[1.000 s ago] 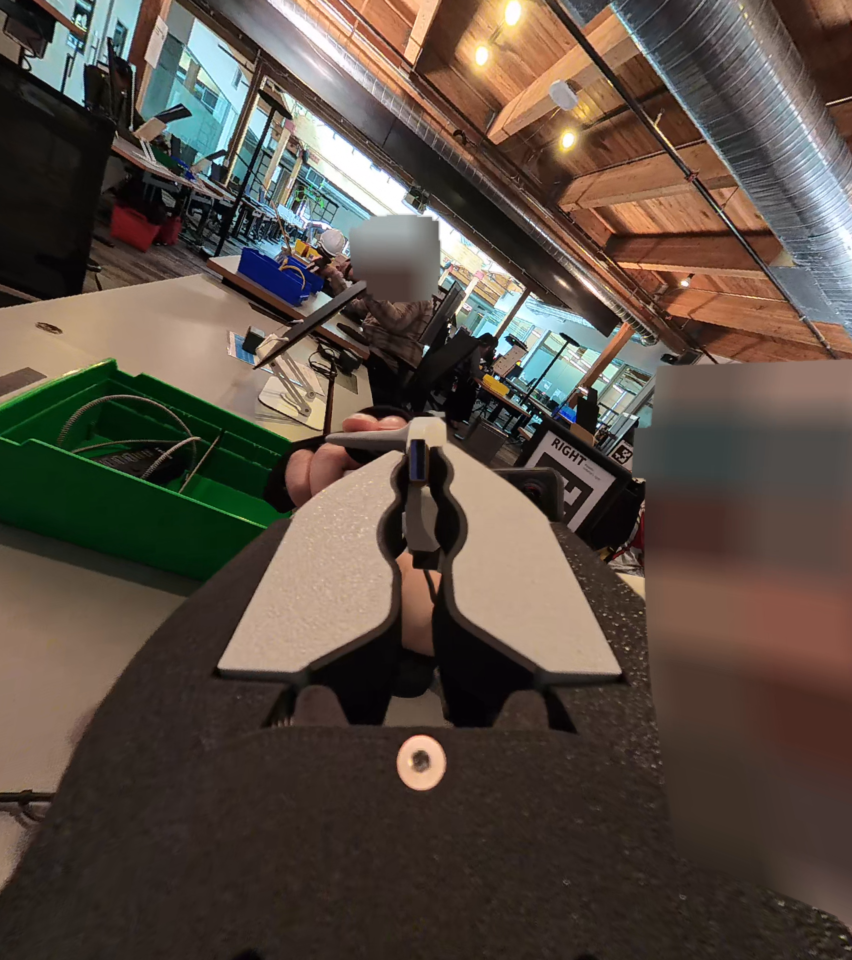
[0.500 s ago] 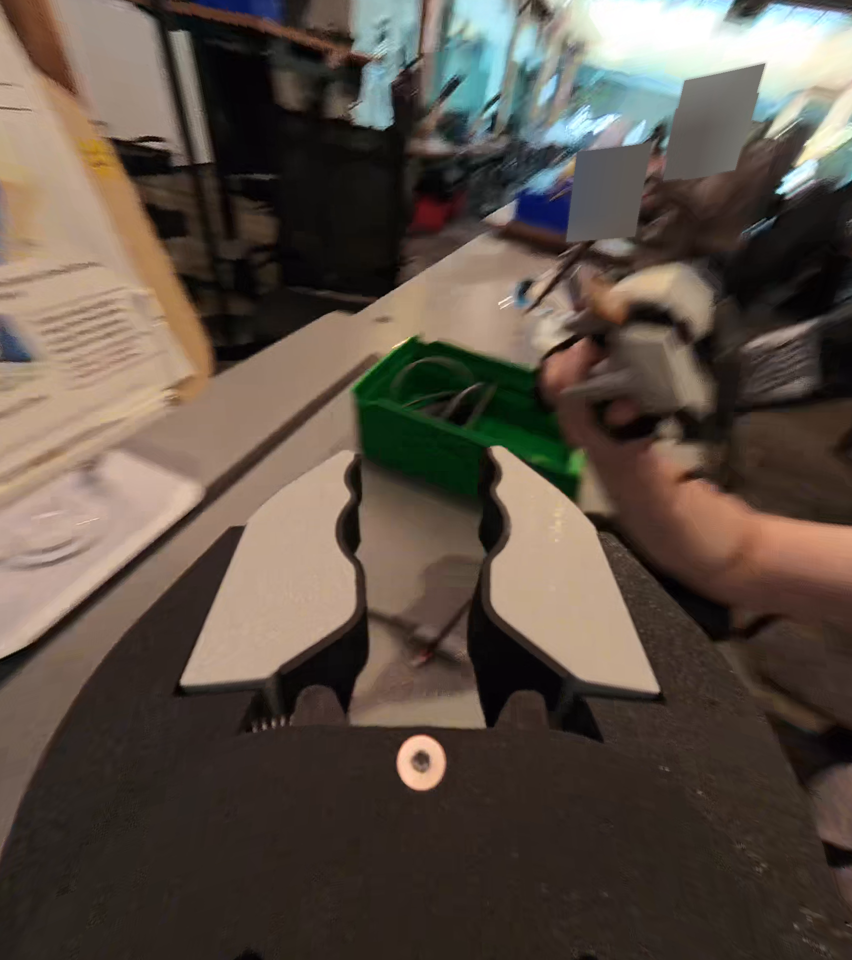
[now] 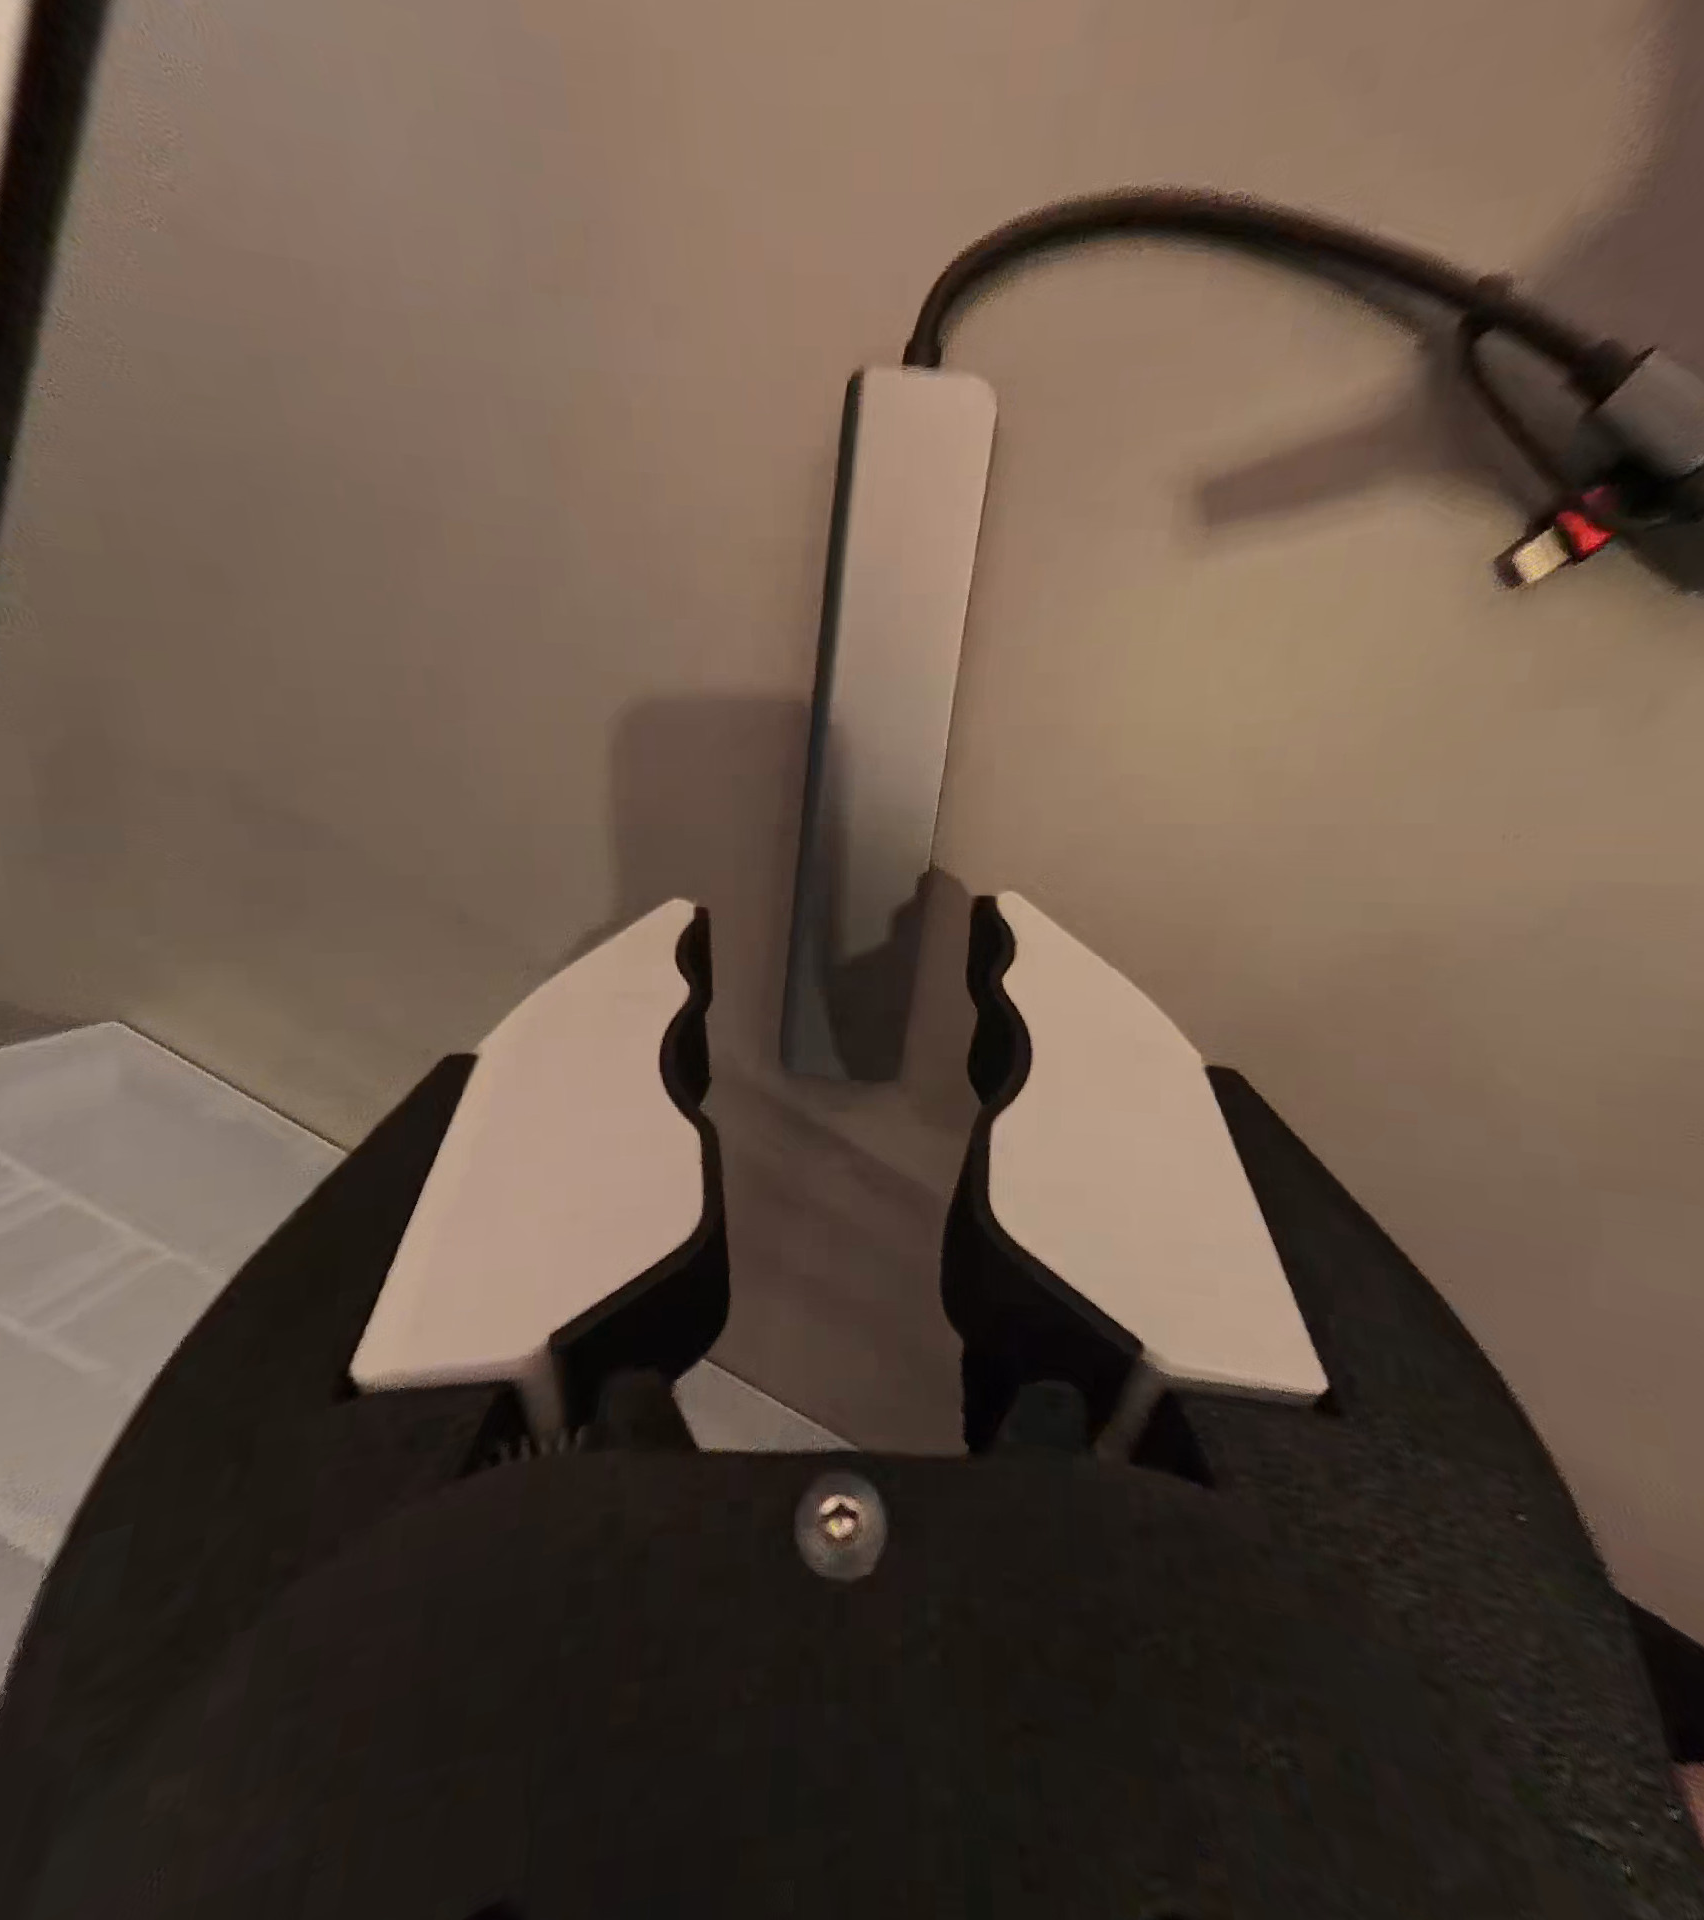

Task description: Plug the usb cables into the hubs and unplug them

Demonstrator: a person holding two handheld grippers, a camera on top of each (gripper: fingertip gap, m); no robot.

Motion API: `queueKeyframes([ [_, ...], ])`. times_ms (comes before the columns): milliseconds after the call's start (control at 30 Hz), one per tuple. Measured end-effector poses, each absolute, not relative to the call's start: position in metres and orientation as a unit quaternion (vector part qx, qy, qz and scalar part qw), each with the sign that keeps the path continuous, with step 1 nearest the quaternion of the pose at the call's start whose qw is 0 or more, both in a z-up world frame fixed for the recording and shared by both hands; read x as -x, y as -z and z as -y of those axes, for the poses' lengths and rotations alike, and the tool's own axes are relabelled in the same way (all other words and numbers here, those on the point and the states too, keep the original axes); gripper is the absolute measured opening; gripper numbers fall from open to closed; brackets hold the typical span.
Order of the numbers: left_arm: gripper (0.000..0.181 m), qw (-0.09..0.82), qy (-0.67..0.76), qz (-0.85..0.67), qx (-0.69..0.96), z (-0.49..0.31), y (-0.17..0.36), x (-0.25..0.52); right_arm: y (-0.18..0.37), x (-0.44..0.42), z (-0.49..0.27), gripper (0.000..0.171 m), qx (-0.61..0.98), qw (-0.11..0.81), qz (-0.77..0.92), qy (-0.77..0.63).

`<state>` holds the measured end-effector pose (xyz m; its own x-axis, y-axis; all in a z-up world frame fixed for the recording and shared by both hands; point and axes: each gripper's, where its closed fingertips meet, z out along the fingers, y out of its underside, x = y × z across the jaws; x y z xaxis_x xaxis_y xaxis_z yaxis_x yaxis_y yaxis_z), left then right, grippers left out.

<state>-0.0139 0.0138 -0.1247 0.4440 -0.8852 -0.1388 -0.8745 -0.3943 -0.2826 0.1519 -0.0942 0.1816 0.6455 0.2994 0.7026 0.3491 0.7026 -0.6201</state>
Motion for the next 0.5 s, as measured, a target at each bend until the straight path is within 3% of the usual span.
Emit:
queueKeyframes([
  [33, 0.047, 0.143, 0.013, -0.525, 0.839, -0.013, 0.131, 0.018, -0.184, -0.154, 0.097, 0.008, 0.384, 0.822, 0.420, 0.016],
  [500, 0.053, 0.087, 0.042, -0.505, 0.857, -0.009, 0.158, 0.025, -0.194, -0.164, 0.107, 0.008, 0.385, 0.822, 0.420, 0.003],
])
